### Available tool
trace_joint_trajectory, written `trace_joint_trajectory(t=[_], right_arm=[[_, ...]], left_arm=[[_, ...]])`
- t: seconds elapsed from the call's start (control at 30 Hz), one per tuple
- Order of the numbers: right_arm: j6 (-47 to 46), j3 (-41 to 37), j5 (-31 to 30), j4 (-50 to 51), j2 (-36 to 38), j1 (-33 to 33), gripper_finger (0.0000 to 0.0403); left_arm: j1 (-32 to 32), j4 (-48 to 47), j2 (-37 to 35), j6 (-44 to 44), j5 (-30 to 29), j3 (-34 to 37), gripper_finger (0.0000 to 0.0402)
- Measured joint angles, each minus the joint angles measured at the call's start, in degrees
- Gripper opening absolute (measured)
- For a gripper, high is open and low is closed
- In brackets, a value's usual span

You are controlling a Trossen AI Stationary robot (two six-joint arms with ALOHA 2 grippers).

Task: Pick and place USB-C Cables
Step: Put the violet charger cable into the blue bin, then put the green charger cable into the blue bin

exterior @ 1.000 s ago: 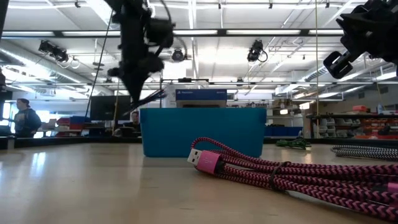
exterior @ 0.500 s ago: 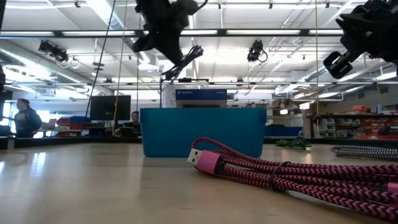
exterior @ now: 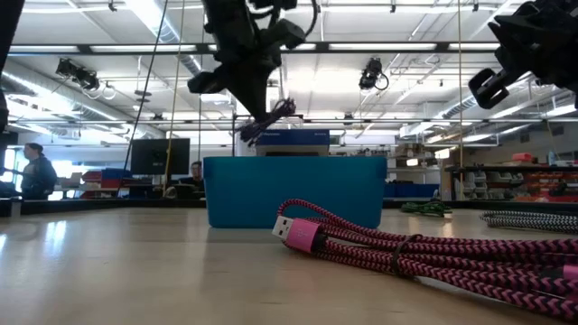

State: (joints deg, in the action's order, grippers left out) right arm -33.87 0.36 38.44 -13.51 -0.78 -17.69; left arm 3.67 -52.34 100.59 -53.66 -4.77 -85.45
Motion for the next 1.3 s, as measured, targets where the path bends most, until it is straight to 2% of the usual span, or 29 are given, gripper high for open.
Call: trace_joint_trajectory(t=[0.37, 0.67, 0.8, 1.0, 1.3], right_arm=[[2.98, 0.01, -0.67, -3.64, -0.02, -0.17, 0.0032], [3.02, 0.00, -8.56, -6.28, -0.07, -0.16, 0.0032], [5.64, 0.01, -10.48, -7.55, -0.04, -0.17, 0.0032], [12.79, 0.00, -10.49, -7.80, -0.31, -0.15, 0.0032], [13.11, 0.02, -10.34, -7.70, -0.35, -0.17, 0.0032]], left_arm=[[-0.72, 0.23, 2.98, -6.28, 0.50, 0.04, 0.0013], [-3.46, 1.04, 4.92, -13.12, 0.42, 0.04, 0.0014], [-4.83, 1.00, 6.46, -19.41, -0.35, 0.02, 0.0018], [-5.63, -0.02, 7.41, -20.95, -0.91, 0.04, 0.0060], [-4.77, 0.99, 7.30, -15.73, -3.51, 0.04, 0.0133]])
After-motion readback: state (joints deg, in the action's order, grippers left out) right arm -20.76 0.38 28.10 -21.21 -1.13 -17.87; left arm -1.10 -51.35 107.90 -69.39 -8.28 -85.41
